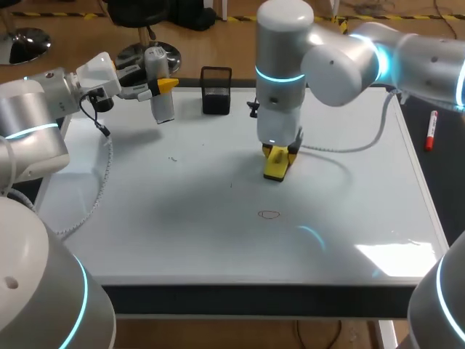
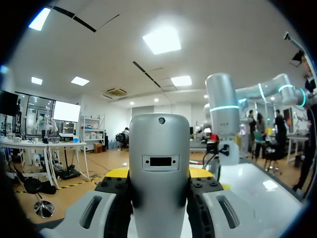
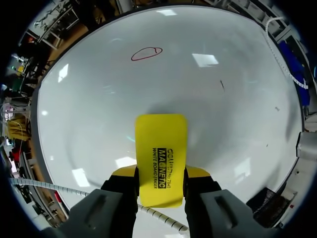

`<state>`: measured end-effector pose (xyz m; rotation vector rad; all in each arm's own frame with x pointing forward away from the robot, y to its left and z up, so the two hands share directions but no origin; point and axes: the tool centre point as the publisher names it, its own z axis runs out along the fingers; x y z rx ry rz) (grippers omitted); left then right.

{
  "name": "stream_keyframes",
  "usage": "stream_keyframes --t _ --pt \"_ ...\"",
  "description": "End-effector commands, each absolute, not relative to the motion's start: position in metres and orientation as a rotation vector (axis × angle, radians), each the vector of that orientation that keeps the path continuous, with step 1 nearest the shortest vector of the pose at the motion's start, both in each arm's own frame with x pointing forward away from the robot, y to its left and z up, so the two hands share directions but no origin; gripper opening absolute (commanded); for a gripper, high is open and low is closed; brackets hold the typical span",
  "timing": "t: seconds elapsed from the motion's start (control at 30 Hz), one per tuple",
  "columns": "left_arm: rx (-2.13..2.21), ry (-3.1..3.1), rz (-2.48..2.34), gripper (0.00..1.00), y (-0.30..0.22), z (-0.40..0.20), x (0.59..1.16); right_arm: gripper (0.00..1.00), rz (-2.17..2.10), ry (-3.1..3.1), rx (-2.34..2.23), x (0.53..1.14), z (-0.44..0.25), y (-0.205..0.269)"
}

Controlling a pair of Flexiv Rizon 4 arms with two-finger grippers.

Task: Pick up the inspection probe, press it on each red-marked spot on the whiteboard one by one, put down the probe, pick up the eraser, and wipe off all the red marks.

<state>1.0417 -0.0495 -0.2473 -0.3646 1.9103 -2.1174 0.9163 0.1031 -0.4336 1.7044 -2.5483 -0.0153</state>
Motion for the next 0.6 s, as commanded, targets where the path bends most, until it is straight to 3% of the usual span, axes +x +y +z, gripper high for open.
stream_keyframes --t 0.03,0.6 --pt "-0.363 1.907 -2.117 0.0 -0.05 -0.247 1.042 0.0 -0.009 -2.549 1.703 0.91 -0.463 0.092" --pt "-0.363 1.907 -2.117 0.0 -0.05 -0.247 1.042 0.0 0.001 -2.555 1.686 0.906 -0.461 0.081"
